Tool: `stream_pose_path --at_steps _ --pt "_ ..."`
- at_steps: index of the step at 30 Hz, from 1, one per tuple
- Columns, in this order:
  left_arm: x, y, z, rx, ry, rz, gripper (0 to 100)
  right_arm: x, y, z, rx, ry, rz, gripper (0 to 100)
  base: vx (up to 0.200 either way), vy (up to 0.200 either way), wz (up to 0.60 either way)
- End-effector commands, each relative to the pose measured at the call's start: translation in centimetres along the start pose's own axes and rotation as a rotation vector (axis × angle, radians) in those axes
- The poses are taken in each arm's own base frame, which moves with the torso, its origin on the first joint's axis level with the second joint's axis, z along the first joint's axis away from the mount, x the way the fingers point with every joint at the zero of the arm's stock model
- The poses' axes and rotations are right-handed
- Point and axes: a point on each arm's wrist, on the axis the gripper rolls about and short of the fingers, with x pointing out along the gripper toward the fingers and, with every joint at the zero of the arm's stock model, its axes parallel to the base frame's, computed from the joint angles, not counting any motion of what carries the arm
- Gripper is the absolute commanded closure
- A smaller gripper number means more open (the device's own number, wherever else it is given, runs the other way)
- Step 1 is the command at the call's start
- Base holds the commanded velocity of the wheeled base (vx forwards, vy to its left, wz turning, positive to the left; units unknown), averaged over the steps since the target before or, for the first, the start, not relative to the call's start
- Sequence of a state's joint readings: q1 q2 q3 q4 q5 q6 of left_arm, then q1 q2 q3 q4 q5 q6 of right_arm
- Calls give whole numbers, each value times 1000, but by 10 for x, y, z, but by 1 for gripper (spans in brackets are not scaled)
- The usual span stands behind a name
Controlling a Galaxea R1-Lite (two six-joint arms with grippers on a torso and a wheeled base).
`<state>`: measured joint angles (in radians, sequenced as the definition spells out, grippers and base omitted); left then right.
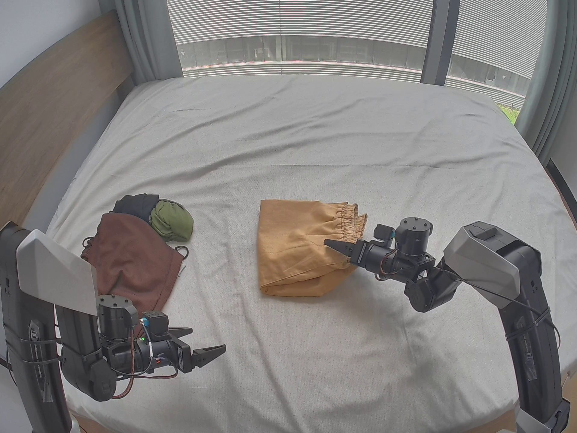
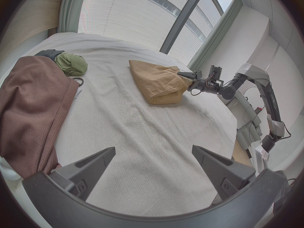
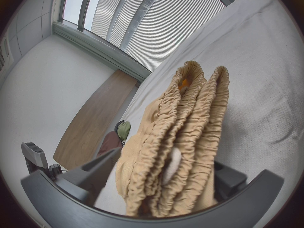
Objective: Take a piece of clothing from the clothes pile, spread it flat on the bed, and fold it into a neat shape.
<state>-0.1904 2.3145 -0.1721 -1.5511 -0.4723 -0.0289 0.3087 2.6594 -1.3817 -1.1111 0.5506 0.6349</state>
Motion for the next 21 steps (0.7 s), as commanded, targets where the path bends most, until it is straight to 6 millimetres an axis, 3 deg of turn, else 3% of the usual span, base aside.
stream_pose_path --at_steps 1,7,11,15,18,21 --pt "0 0 0 -1 -1 1 0 -9 -2 1 -13 5 -21 0 0 0 0" --pt "0 1 0 -1 -3 3 0 -38 -4 25 -59 -29 -70 0 0 0 0" --pt "-1 0 2 2 -8 2 0 -58 -5 55 -100 -96 -94 0 0 0 0" --pt "-1 1 3 5 -16 3 0 -69 17 84 -138 -157 -68 0 0 0 0" --pt "0 1 3 7 -15 2 0 -67 30 87 -152 -161 -44 0 0 0 0" --pt "0 1 4 8 -18 3 0 -54 47 77 -160 -133 0 0 0 0 0"
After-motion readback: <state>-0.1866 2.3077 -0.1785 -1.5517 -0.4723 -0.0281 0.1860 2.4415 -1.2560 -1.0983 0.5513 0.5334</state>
